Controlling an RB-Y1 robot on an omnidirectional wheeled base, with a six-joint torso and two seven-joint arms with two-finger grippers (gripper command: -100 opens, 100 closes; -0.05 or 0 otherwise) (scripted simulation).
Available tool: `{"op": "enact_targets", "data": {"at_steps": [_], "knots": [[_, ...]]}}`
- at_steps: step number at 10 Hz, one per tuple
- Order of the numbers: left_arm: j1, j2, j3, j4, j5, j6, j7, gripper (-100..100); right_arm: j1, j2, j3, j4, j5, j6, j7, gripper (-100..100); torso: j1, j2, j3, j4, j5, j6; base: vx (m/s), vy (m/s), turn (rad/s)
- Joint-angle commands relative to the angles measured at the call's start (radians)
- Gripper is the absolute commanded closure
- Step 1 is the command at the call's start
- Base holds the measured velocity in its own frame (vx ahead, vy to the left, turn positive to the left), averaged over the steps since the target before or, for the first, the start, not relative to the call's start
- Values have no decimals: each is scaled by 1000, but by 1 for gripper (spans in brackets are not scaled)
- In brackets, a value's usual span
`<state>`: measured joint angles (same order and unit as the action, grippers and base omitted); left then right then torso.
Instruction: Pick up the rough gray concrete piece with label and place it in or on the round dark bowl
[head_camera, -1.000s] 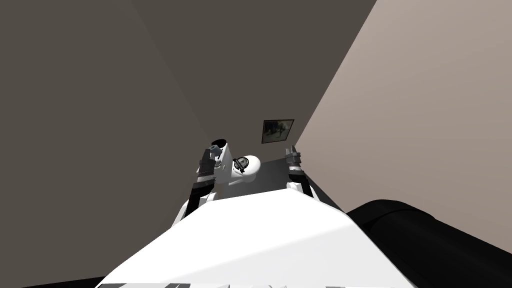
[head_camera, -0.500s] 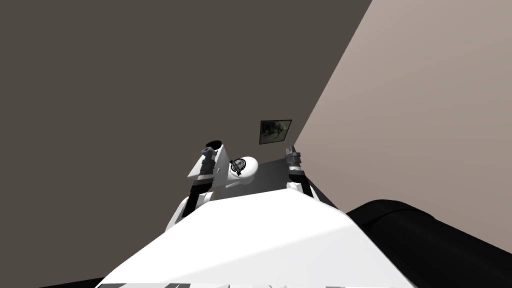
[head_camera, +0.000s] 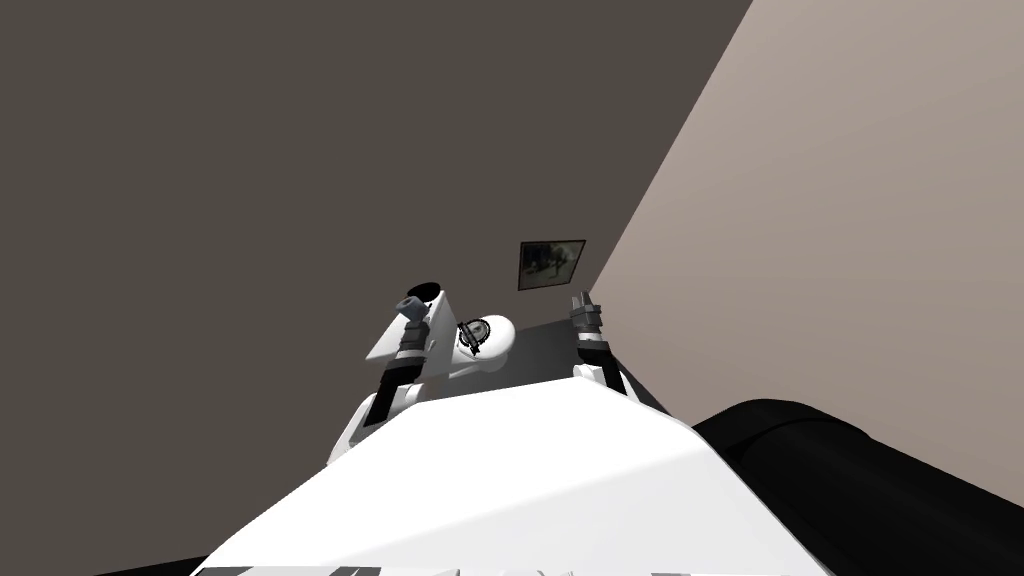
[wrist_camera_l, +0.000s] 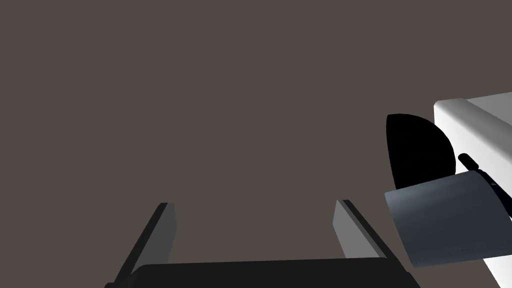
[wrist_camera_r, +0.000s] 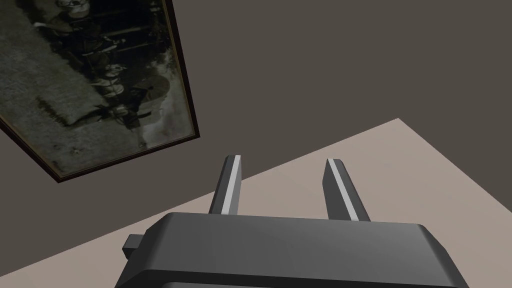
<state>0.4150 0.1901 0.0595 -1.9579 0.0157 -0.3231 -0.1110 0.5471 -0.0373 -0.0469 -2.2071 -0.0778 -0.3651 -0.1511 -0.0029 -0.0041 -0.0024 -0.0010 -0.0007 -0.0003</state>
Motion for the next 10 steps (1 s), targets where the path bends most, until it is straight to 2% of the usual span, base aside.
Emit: {"op": "enact_targets", "data": {"at_steps": [1, 2, 3, 6, 7, 10], "knots": [[-12, 2, 8, 48, 12, 13, 11, -100, 0, 0, 0, 0, 0, 0, 0, 0, 0, 0, 0, 0, 0, 0, 71, -46, 79], [-18, 3, 14, 71, 20, 26, 18, -100, 0, 0, 0, 0, 0, 0, 0, 0, 0, -1, 0, 0, 0, 0, 76, -46, 72], [-18, 3, 14, 71, 20, 26, 18, -100, 0, 0, 0, 0, 0, 0, 0, 0, 0, -1, -1, 0, 0, 0, 47, -30, 16], [-33, -3, 27, 136, 47, 61, 40, -100, 0, 0, 0, 0, 0, 0, 0, 0, 1, 1, 0, 0, 0, 0, 50, -30, 69], [-40, -13, 34, 175, 64, 82, 53, -100, 0, 0, 0, 0, 0, 0, 0, 0, 1, 0, 0, 0, 0, 0, 78, -42, 145], [-45, -36, 42, 228, 88, 109, 71, -100, 0, 0, 0, 0, 0, 0, 0, 0, 1, -1, -1, 0, 0, 0, 74, -23, 90]]}}
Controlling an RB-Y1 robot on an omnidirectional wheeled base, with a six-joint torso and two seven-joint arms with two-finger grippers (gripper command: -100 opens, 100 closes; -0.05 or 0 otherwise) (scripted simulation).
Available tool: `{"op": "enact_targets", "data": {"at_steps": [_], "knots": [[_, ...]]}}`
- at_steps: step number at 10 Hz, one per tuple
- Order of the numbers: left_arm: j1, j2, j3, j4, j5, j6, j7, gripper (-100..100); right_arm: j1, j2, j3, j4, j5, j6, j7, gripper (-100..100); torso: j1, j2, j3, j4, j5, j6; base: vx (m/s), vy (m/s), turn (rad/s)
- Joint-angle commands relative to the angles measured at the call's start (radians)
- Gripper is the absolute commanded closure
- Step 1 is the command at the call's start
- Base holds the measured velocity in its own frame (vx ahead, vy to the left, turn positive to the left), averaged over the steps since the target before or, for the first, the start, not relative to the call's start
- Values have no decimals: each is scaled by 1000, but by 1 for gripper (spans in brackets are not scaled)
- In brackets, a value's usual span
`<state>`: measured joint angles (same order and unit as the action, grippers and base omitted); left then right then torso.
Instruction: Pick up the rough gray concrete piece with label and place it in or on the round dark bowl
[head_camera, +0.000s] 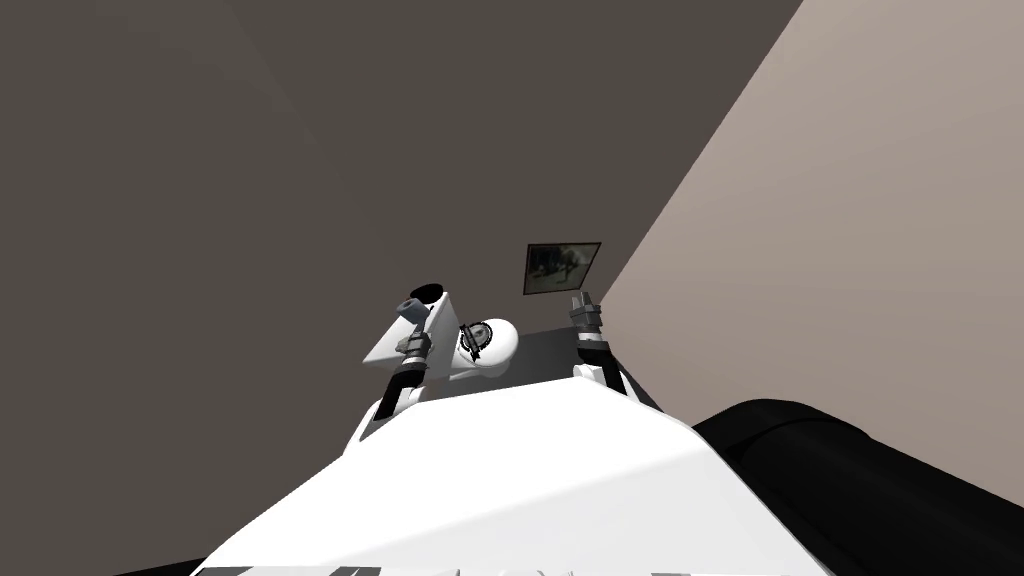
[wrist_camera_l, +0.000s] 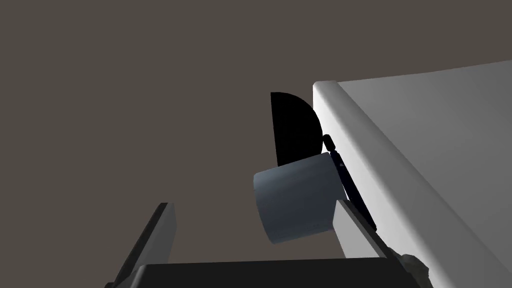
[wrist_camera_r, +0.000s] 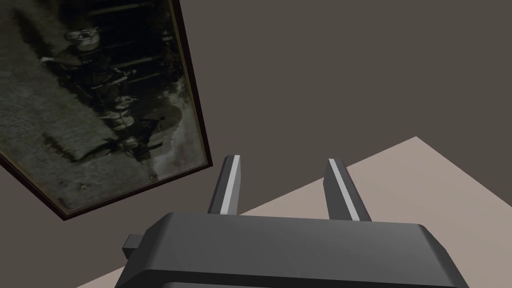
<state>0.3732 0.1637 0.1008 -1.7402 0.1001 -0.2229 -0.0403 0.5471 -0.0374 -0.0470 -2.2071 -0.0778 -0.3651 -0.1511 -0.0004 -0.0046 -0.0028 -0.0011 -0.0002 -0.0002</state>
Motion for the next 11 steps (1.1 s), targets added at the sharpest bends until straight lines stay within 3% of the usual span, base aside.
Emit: {"op": "enact_targets", "data": {"at_steps": [1, 4, 9, 10, 11], "knots": [[-4, -31, 2, 40, 18, 23, 11, -100, 0, 0, 0, 0, 0, 0, 0, 0, 0, 0, 0, 0, 0, 0, 68, 20, 174], [2, -100, 1, 92, 51, 46, 34, -100, 0, 0, 0, 0, 0, 0, 0, 0, 4, 1, 0, 0, 1, 0, 53, 48, 146], [10, -199, 0, 109, 76, 52, 50, -100, 0, 0, 0, 0, 0, 0, 0, 0, 5, 3, 2, 1, 1, 0, 28, 58, 93], [9, -182, -1, 111, 73, 50, 48, -100, 0, 0, 0, 0, 0, 0, 0, 0, 5, 4, 2, 1, 1, 0, 3, 30, 15], [9, -185, 0, 111, 74, 50, 49, 0, 0, 0, 0, 0, 0, 0, 0, 0, 4, 5, 3, 1, 1, 0, 1, 5, -5]]}}
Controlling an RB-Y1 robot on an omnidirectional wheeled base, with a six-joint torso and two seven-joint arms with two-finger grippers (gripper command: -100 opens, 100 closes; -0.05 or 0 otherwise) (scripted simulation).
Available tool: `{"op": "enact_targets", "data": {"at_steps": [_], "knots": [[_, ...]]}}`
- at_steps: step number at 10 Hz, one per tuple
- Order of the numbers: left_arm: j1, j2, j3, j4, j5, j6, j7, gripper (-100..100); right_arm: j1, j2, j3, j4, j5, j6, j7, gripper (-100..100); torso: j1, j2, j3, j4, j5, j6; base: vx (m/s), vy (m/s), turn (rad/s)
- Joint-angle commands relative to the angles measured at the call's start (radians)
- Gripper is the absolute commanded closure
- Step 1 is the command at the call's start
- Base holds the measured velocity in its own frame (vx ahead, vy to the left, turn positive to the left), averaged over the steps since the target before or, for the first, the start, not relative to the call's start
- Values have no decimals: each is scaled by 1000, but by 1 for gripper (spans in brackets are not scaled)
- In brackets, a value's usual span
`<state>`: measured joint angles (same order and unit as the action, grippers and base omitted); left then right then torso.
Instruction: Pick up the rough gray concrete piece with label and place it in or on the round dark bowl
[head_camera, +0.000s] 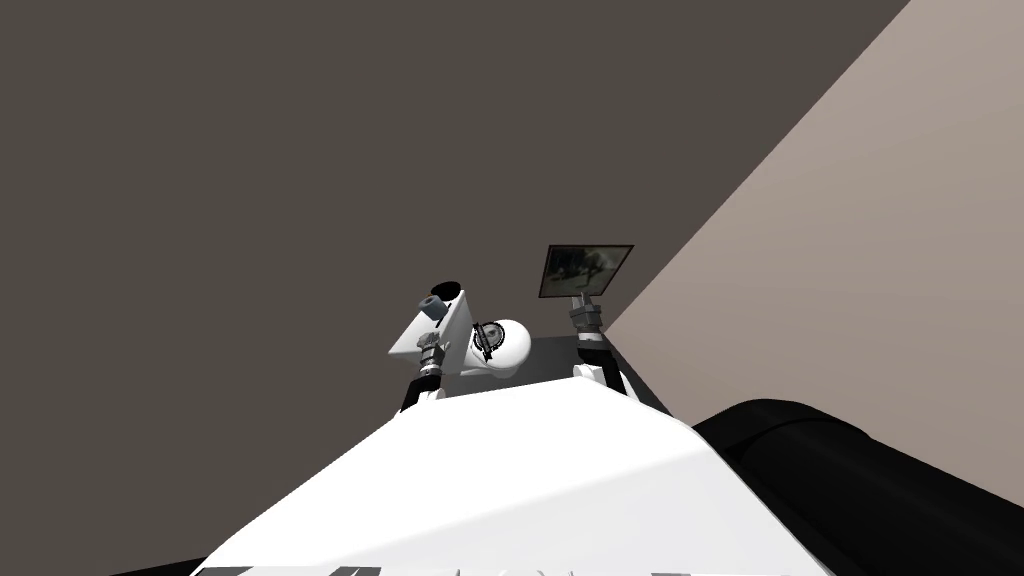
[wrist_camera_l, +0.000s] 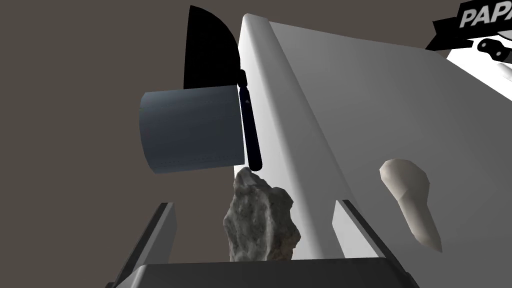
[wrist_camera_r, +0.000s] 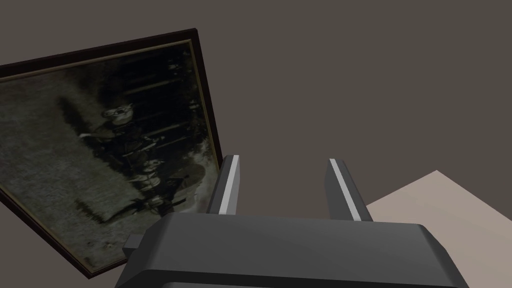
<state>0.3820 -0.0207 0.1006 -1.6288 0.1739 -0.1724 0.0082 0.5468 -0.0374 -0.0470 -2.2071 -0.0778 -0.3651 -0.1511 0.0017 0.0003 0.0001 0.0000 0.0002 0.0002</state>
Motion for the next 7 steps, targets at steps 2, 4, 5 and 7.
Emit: {"op": "enact_targets", "data": {"at_steps": [2, 4, 5, 7], "knots": [[0, 0, 0, 0, 0, 0, 0, 100, 0, 0, 0, 0, 0, 0, 0, 0, -1, 0, 0, 0, 0, 0, 0, 0, 0], [0, 0, 0, 0, 0, 0, 0, 100, 0, 0, 0, 0, 0, 0, 0, 0, -1, 1, 0, 0, 0, 0, 0, 0, 0], [-1, 0, 0, -1, 0, -1, 0, 100, 0, 0, 0, 0, 0, 0, 0, 0, -1, 0, 0, 0, 0, 0, 0, 0, 0], [0, 0, 0, -1, 0, -1, 0, 0, 0, 0, 0, 0, 0, 0, 0, 0, -1, 0, 0, 0, 0, 0, 0, 0, 0]]}}
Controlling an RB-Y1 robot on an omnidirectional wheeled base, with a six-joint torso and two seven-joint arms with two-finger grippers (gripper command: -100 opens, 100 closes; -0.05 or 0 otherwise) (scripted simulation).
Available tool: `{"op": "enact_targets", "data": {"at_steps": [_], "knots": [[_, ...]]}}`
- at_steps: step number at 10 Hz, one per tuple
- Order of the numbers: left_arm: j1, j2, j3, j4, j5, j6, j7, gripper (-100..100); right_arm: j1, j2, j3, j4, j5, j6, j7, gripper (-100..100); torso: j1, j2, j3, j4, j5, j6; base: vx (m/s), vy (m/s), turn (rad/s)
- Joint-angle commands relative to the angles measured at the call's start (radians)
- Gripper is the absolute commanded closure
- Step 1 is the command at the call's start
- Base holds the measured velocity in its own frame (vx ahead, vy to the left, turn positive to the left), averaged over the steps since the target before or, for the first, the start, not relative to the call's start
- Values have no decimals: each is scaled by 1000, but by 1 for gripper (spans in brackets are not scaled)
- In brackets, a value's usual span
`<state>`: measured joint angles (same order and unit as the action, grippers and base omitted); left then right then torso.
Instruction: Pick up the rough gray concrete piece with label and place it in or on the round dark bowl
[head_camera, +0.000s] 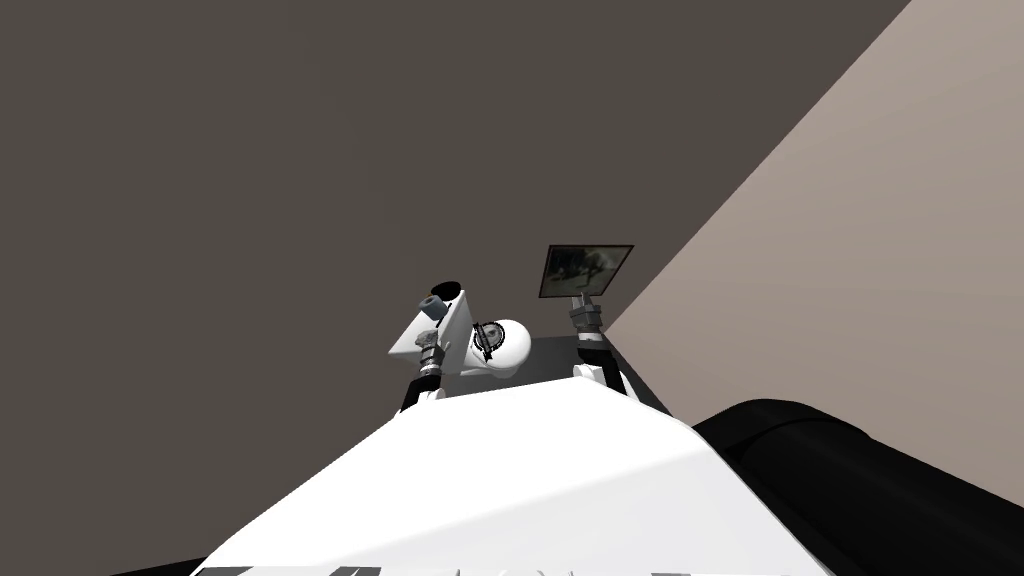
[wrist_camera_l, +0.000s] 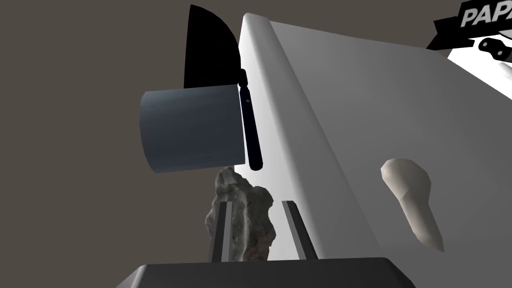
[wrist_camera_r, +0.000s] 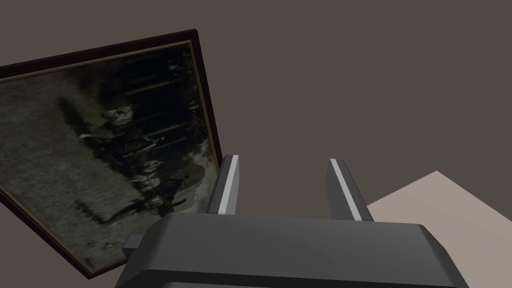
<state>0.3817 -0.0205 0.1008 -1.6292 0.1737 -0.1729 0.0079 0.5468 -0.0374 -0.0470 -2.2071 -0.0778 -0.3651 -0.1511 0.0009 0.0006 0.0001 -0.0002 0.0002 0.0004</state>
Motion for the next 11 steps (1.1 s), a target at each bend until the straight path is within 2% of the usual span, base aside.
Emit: {"op": "enact_targets", "data": {"at_steps": [1, 2, 3, 7, 11], "knots": [[0, 0, 0, 0, 0, 0, 0, 100, 0, 0, 0, 0, 0, 0, 0, 0, 0, 0, 0, 0, 0, 0, 0, 0, 0], [0, 0, 0, 0, 0, 0, 0, 0, 0, 0, 0, 0, 0, 0, 0, 0, 0, 0, 0, 0, 0, 0, 0, 0, 0], [-35, 44, 8, 3, 9, 4, -2, 100, 0, 0, 0, 0, 0, 0, 0, 0, 0, 0, 0, 0, 0, 0, -17, -54, 8], [-125, 120, 33, 44, 36, 30, -8, 100, 0, 0, 0, 0, 0, 0, 0, 0, -10, 2, 1, 1, -2, 1, -31, -118, 19], [-246, 188, 68, 122, 70, 61, -13, 100, 0, 0, 0, 0, 0, 0, 0, 0, -8, 1, 1, 1, -3, 1, -17, -105, 22]]}}
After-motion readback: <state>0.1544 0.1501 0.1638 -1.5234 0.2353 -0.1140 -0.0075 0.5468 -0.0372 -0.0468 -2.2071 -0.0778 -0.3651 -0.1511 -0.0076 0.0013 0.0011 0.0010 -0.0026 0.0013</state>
